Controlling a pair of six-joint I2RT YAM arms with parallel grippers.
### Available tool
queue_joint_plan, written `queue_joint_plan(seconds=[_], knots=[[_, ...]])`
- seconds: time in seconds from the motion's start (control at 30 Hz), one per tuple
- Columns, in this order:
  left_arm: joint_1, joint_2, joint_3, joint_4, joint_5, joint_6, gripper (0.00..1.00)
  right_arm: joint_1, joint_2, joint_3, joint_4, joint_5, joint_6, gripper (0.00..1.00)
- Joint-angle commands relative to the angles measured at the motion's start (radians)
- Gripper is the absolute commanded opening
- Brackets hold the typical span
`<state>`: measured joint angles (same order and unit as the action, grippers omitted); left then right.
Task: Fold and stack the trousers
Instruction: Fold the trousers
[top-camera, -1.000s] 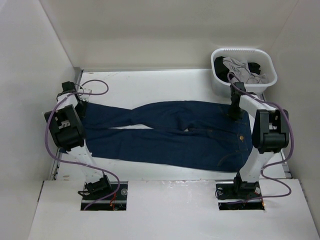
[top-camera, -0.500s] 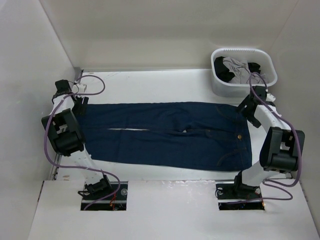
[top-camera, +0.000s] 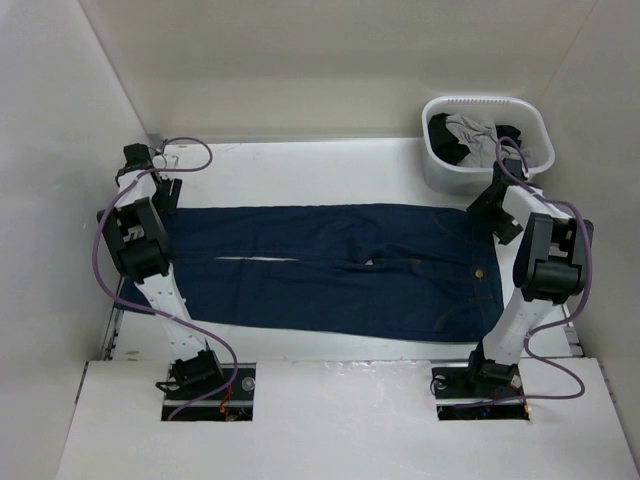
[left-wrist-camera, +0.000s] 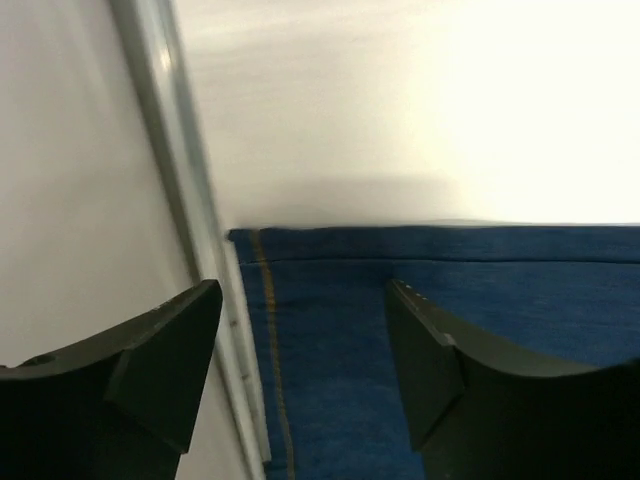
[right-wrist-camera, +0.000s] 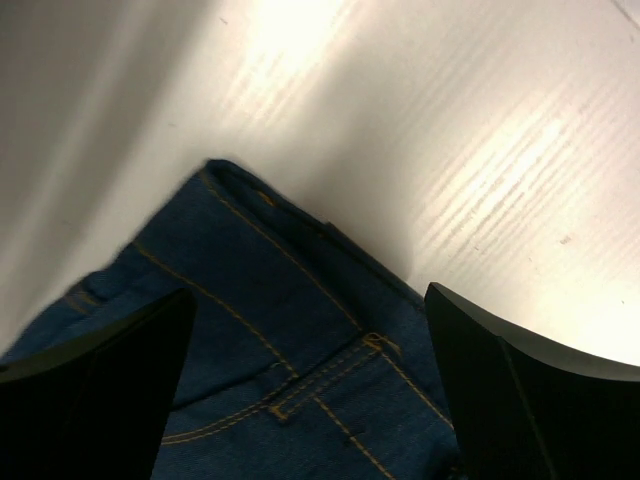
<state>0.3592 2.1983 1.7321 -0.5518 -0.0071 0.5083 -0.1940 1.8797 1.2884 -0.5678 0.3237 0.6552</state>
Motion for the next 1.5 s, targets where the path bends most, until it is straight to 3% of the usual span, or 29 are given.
queue_joint_plan(seconds=[0.0, 0.03, 0.13, 0.17, 0.27, 0.43, 0.47, 0.5, 0.53, 0.57, 0.6, 0.73, 0.9, 1.07, 1.27, 1.37, 1.47], knots=[[0.022, 0.092, 0.020, -0.178, -0.071, -0.017, 0.62, 0.009, 0.007, 0.061, -0.058, 0.000, 0.024, 1.00], [0.024, 0.098, 0.020, -0.201, -0.061, -0.011, 0.58, 0.009, 0.007, 0.058, -0.057, -0.012, 0.029, 1.00], [0.025, 0.087, 0.004, -0.211, 0.004, -0.017, 0.21, 0.011, 0.009, 0.043, -0.044, -0.037, 0.053, 0.98], [0.025, 0.078, -0.002, -0.200, 0.015, -0.022, 0.13, 0.012, 0.009, 0.040, -0.037, -0.040, 0.063, 0.93], [0.022, 0.037, -0.029, -0.157, 0.036, -0.018, 0.04, 0.014, 0.019, 0.034, -0.015, -0.112, 0.078, 0.77], [0.019, -0.035, -0.052, -0.094, 0.022, -0.005, 0.00, 0.024, 0.042, -0.024, 0.035, -0.201, 0.132, 0.36], [0.019, -0.046, -0.052, -0.091, 0.019, -0.005, 0.00, 0.027, 0.038, -0.046, 0.043, -0.192, 0.150, 0.35], [0.021, -0.054, -0.052, -0.089, 0.016, -0.004, 0.00, 0.031, 0.029, -0.066, 0.052, -0.181, 0.167, 0.38], [0.025, -0.063, -0.052, -0.085, 0.010, 0.001, 0.00, 0.032, 0.016, -0.087, 0.057, -0.169, 0.184, 0.50], [0.028, -0.074, -0.057, -0.080, 0.003, 0.007, 0.00, 0.034, -0.003, -0.109, 0.057, -0.147, 0.201, 0.72], [0.034, -0.086, -0.065, -0.071, -0.005, 0.016, 0.00, 0.040, -0.028, -0.130, 0.059, -0.114, 0.216, 1.00], [0.053, -0.133, -0.109, -0.001, -0.054, 0.053, 0.00, 0.054, -0.115, -0.199, 0.043, 0.024, 0.280, 1.00], [0.071, -0.143, -0.137, 0.062, -0.135, 0.105, 0.00, 0.093, -0.163, -0.201, -0.021, 0.083, 0.414, 1.00], [0.071, -0.156, -0.169, 0.102, -0.157, 0.151, 0.00, 0.155, -0.229, -0.153, -0.043, 0.173, 0.394, 1.00], [0.034, -0.161, -0.180, 0.119, -0.152, 0.154, 0.00, 0.126, -0.162, -0.104, -0.165, 0.244, 0.382, 1.00], [0.025, -0.161, -0.164, 0.113, -0.139, 0.144, 0.12, 0.101, -0.114, -0.068, -0.165, 0.253, 0.319, 1.00], [0.025, -0.164, -0.138, 0.089, -0.087, 0.112, 0.33, 0.077, -0.031, -0.003, -0.178, 0.203, 0.258, 1.00]])
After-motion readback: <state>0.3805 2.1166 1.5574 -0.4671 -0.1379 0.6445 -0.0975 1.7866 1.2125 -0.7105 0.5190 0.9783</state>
